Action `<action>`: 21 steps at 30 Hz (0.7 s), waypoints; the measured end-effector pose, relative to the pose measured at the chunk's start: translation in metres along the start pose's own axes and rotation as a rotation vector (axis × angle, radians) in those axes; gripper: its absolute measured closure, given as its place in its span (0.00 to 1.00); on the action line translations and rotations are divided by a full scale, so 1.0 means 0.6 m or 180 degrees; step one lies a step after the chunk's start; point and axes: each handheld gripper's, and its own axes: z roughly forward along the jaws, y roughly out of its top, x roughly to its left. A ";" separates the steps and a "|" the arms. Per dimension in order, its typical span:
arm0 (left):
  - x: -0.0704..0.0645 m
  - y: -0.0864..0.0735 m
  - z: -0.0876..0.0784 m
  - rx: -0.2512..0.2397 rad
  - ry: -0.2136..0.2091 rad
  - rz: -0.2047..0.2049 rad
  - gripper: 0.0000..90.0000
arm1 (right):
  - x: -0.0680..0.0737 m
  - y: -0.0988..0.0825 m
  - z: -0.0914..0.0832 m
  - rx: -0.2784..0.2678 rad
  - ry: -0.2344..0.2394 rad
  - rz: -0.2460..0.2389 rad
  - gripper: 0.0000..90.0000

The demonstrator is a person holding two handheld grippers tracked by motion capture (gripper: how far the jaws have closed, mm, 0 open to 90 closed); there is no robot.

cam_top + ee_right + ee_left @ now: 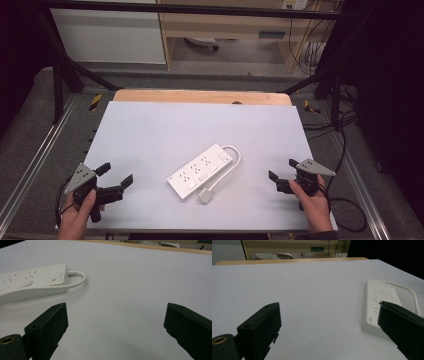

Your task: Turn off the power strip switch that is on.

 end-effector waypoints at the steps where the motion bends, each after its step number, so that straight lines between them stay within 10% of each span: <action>1: 0.001 0.000 0.000 0.0001 0.0001 -0.0008 0.06 | 0.000 0.000 0.000 0.0007 -0.0003 -0.0013 0.07; 21: -0.006 0.002 -0.001 0.0041 -0.0055 0.0059 0.06 | 0.004 0.011 -0.005 -0.0156 -0.0051 -0.0047 0.06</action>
